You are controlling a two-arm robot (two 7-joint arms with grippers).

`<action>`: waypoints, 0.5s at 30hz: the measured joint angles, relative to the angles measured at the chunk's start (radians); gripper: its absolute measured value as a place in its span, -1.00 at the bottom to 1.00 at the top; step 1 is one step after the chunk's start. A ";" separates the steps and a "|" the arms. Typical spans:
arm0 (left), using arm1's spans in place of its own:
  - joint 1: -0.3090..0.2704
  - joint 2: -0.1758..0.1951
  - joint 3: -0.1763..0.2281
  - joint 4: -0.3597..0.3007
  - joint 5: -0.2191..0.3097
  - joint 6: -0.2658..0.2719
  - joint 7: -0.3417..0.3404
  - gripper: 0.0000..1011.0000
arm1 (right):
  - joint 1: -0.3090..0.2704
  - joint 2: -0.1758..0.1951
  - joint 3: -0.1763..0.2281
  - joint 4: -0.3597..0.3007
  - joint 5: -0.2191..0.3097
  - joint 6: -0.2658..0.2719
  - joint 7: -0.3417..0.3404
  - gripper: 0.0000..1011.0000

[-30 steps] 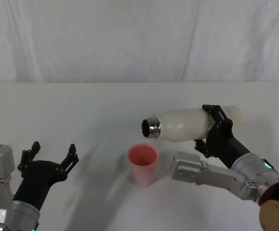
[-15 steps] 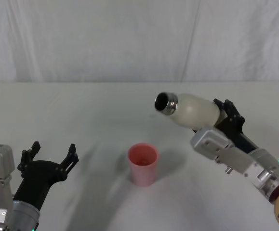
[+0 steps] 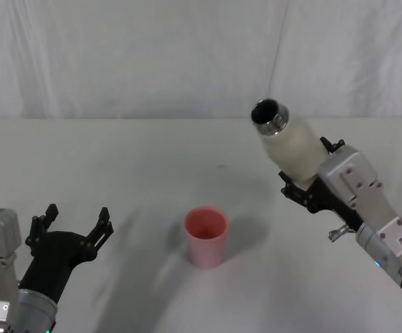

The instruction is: Grasp the thermos with one hand and pour water into the cup lid.

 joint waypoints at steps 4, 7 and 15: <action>0.000 0.000 0.000 0.000 0.000 0.000 0.000 0.98 | -0.004 -0.013 0.020 0.001 0.075 0.001 0.013 0.90; 0.000 0.000 0.000 0.000 0.000 0.000 0.000 0.98 | -0.008 -0.026 0.040 0.004 0.137 0.005 0.022 0.90; 0.000 0.000 0.000 0.000 0.000 0.000 0.000 0.98 | -0.012 -0.055 0.077 0.020 0.266 0.023 0.036 0.90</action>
